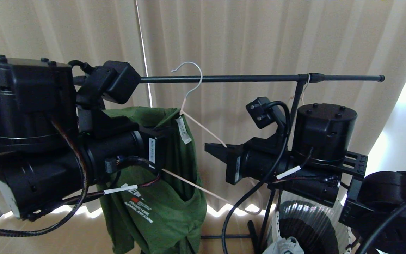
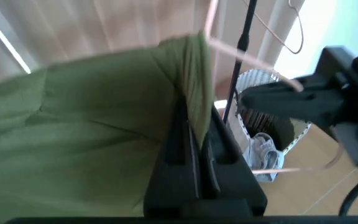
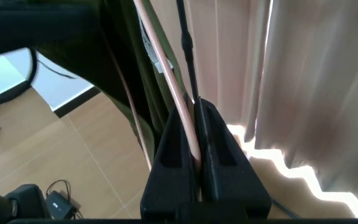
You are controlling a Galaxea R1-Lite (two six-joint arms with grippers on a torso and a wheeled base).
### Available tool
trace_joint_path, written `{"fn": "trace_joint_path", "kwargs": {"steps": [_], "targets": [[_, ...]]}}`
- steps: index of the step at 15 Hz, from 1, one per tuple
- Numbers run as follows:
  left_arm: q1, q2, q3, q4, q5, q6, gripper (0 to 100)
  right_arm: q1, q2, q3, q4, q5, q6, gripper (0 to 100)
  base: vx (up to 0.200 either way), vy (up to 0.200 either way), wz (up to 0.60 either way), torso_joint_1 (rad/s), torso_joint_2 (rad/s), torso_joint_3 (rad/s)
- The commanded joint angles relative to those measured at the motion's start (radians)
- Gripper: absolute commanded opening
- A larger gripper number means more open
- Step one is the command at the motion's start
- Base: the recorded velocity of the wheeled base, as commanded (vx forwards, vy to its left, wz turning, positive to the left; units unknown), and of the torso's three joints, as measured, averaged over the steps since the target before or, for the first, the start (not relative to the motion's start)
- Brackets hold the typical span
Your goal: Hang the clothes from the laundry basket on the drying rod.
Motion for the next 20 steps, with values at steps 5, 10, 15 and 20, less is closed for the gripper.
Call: {"fn": "trace_joint_path", "kwargs": {"steps": [5,10,15,20], "targets": [[-0.008,-0.008,0.025,-0.011,-0.001,0.004,100,-0.001,-0.059,0.010,0.000,-0.002,-0.003,0,0.000,0.000,0.00,0.000,0.00,0.000],[-0.025,-0.079,0.082,-0.011,-0.002,0.075,100,-0.019,-0.145,0.058,0.008,-0.002,-0.020,0,0.000,0.000,0.00,0.000,0.00,0.000],[0.044,-0.185,0.118,-0.013,-0.051,0.219,100,-0.119,-0.243,0.151,0.036,0.008,-0.117,0,0.000,0.000,0.00,0.000,0.00,0.000],[0.144,-0.186,0.115,-0.102,-0.237,0.426,100,-0.152,-0.277,0.151,0.109,0.109,-0.149,0,0.000,0.000,0.00,0.000,0.00,0.000]]}}
